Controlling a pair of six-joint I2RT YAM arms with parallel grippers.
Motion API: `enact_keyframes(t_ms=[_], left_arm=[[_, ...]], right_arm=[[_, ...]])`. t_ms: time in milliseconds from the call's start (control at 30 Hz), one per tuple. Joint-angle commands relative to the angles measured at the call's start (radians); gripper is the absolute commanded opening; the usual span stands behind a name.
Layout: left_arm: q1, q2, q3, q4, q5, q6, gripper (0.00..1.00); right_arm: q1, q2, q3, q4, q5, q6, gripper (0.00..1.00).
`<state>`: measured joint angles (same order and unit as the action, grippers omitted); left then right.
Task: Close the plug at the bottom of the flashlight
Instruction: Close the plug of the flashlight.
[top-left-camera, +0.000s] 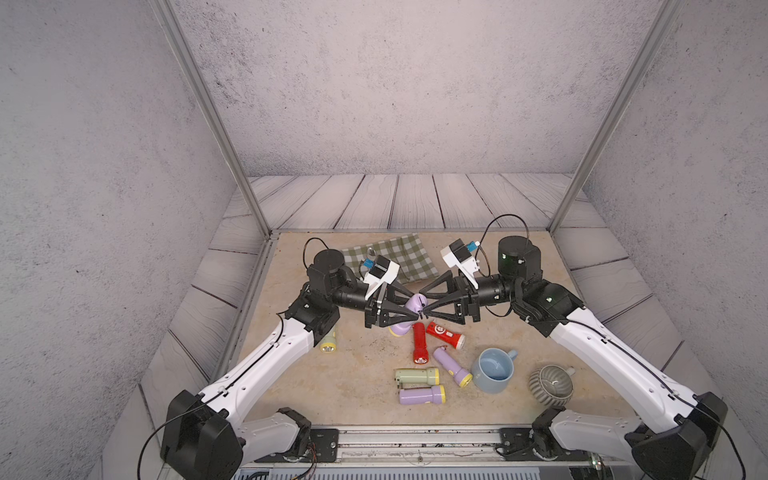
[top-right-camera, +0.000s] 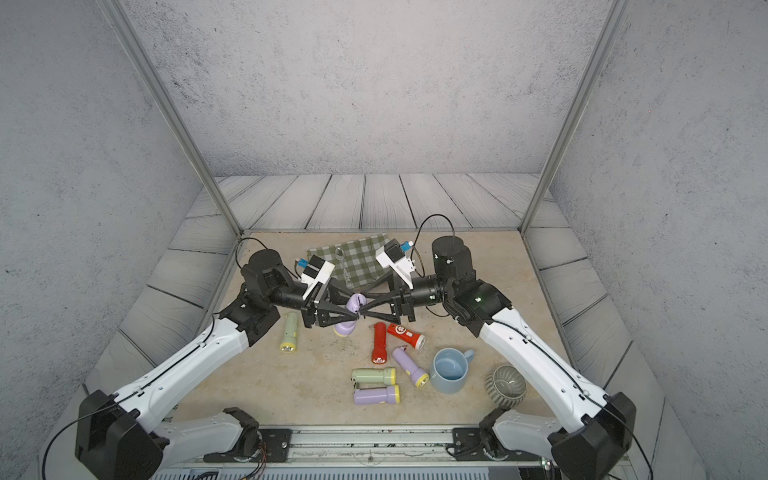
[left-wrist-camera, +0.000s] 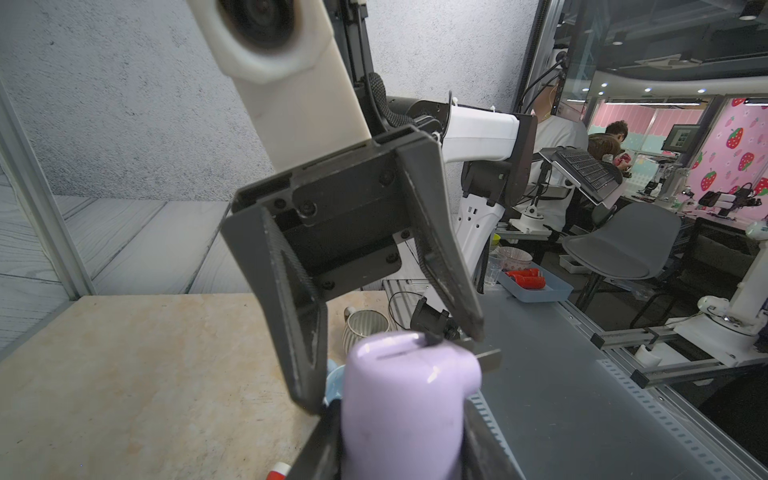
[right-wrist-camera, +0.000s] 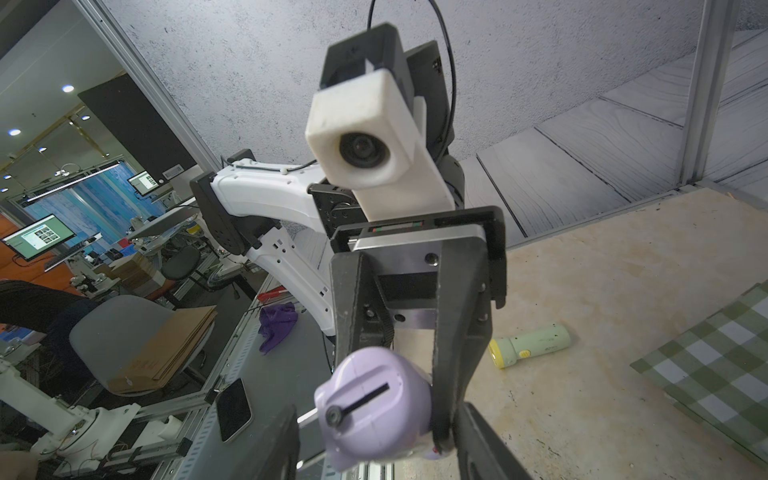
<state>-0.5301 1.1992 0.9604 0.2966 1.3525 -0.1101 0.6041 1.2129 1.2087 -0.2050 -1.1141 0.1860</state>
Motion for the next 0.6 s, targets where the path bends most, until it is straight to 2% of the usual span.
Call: enact_keyframes(t_ms=[0, 100, 300, 567], left_arm=[[-0.001, 0.002, 0.031, 0.038, 0.033, -0.013, 0.00], [-0.001, 0.003, 0.030, 0.037, 0.036, -0.009, 0.00], [-0.001, 0.002, 0.029, 0.030, 0.042, -0.001, 0.00], [-0.001, -0.005, 0.032, 0.027, 0.045, -0.002, 0.00]], right_arm=[[0.005, 0.021, 0.040, 0.037, -0.057, 0.025, 0.58], [0.004, 0.043, 0.060, 0.038, -0.077, 0.038, 0.53], [0.005, 0.056, 0.073, 0.040, -0.089, 0.041, 0.52], [0.005, 0.058, 0.062, 0.039, -0.097, 0.031, 0.44]])
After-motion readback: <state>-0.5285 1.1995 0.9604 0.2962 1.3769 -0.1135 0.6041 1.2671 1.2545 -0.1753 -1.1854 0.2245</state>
